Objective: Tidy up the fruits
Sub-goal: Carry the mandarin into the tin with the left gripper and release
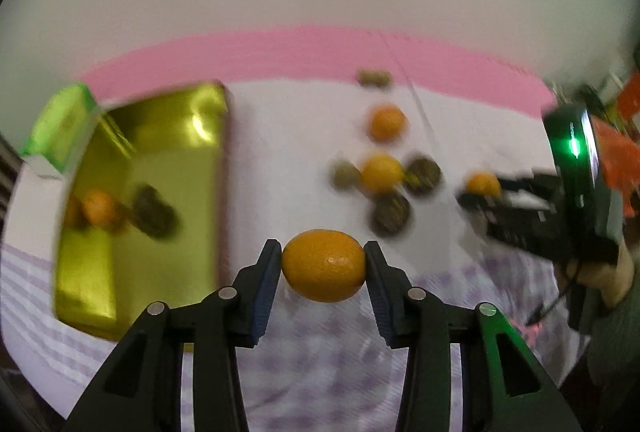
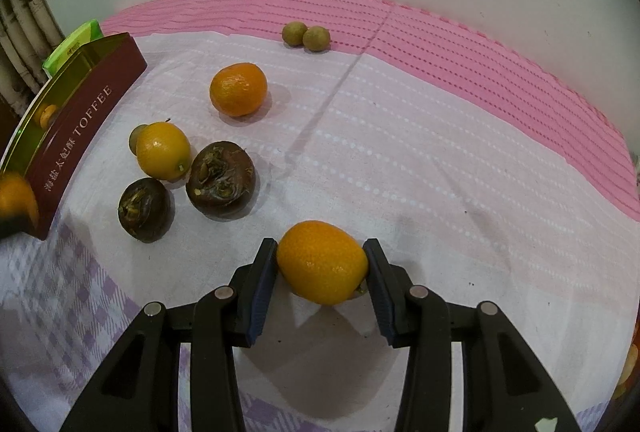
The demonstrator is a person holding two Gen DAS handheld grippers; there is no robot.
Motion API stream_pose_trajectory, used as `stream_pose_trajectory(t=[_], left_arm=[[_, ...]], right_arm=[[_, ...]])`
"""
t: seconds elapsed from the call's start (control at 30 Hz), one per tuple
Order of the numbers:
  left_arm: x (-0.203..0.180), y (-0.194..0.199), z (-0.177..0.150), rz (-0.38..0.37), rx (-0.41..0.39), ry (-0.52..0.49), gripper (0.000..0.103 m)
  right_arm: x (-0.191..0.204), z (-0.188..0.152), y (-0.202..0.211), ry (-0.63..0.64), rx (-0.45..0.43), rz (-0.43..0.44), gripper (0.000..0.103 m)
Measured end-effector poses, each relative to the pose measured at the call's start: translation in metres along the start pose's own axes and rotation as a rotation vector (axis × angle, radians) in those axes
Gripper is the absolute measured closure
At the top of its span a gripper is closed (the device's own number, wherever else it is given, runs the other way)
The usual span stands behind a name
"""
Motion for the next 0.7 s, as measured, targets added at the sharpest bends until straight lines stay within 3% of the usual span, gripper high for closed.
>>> stream_pose_trajectory(t=[0.13,0.37,0.5,0.7], left_arm=[[0.045,0.012,0.027,0.083,-0.064,0.033,0.060],[0.136,-0.002,0.028,0.221,-0.016,0.071,0.060],[0.172,-0.016,0.018,0.237,0.037,0.109,0.060],[0.195,-0.036,0.009,0.237,0.071,0.137,0.060]], right_arm=[[0.000,0.001,-0.001,-0.012,0.016,-0.003,0.061],[-0.002,0.003,-0.004,-0.043,0.043,-0.010,0.061],[-0.003,0.004,-0.006,-0.064,0.058,-0.020,0.062],[-0.003,0.008,-0.009,-0.104,0.083,-0.031,0.064]])
Point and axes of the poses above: each gripper's, at about its wrist camera, not at the fingertips, and y roughly against the way its jaws point, x to its left, z to its top, the point moved 4 cm from there along -y, roughly the way its jaws point, and after that the axes turned 12 degrees about y, right-handed, at the moved point
